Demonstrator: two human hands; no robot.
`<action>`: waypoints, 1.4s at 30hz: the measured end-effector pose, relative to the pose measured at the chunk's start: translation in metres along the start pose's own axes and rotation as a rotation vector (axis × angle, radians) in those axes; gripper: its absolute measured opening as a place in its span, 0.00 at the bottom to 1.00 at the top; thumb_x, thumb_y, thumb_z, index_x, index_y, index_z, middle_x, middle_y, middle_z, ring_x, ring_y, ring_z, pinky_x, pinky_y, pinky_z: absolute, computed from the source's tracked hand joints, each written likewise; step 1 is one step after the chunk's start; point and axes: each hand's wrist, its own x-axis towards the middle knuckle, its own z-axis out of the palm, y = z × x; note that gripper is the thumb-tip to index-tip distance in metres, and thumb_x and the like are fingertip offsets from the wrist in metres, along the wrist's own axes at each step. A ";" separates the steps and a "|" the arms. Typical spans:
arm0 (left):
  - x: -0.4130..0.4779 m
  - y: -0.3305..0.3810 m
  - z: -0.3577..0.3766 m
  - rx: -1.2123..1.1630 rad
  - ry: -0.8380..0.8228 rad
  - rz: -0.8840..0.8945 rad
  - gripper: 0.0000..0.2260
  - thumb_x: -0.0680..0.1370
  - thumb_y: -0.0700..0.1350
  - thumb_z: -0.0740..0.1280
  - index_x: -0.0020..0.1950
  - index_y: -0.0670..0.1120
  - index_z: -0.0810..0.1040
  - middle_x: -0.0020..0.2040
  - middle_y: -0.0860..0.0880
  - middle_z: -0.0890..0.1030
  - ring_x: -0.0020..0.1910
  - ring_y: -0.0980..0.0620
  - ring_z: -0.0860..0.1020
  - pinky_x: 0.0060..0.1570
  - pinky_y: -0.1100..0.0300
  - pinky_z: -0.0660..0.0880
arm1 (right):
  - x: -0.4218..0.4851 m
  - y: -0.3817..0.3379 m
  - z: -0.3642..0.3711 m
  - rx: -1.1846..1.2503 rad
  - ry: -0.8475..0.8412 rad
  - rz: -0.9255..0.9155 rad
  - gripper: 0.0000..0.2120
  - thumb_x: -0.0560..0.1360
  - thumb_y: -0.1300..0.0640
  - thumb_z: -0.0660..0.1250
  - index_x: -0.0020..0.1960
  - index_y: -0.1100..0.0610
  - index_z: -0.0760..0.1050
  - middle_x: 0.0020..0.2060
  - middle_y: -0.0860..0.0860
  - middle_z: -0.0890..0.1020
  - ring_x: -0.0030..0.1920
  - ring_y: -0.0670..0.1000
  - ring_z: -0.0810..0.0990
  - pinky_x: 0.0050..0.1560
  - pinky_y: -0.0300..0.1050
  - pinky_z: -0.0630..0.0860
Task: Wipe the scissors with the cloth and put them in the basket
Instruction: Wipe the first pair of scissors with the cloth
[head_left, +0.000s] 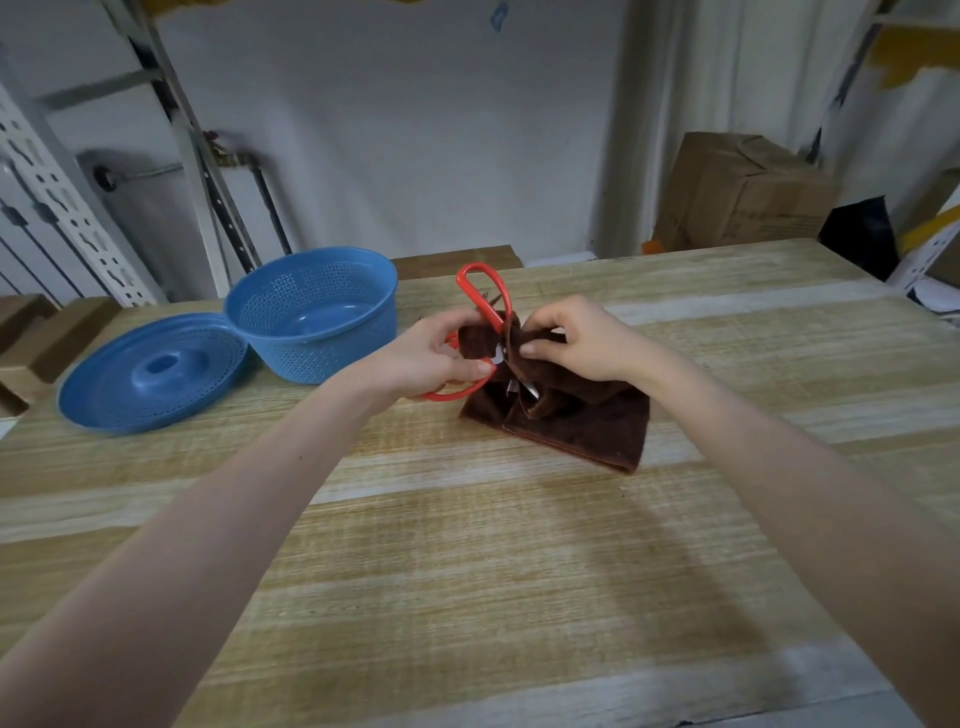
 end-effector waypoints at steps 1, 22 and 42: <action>0.000 0.002 0.001 0.002 -0.005 -0.006 0.20 0.79 0.38 0.66 0.70 0.51 0.69 0.23 0.59 0.77 0.21 0.64 0.73 0.23 0.77 0.65 | -0.001 0.002 -0.002 0.036 -0.014 0.016 0.05 0.77 0.58 0.68 0.48 0.49 0.80 0.42 0.36 0.80 0.46 0.37 0.77 0.56 0.39 0.70; -0.002 0.003 0.001 0.047 -0.002 -0.004 0.20 0.79 0.39 0.66 0.70 0.51 0.68 0.22 0.61 0.76 0.23 0.65 0.74 0.47 0.67 0.72 | 0.004 0.000 0.005 -0.026 0.047 0.054 0.05 0.77 0.53 0.69 0.45 0.53 0.81 0.42 0.47 0.83 0.47 0.49 0.80 0.55 0.48 0.76; 0.010 -0.012 0.002 0.078 -0.002 -0.005 0.23 0.78 0.41 0.68 0.70 0.54 0.68 0.21 0.58 0.72 0.21 0.63 0.71 0.30 0.75 0.67 | 0.002 -0.004 0.005 0.067 -0.021 0.108 0.05 0.78 0.53 0.68 0.46 0.52 0.81 0.42 0.46 0.84 0.45 0.45 0.81 0.51 0.41 0.76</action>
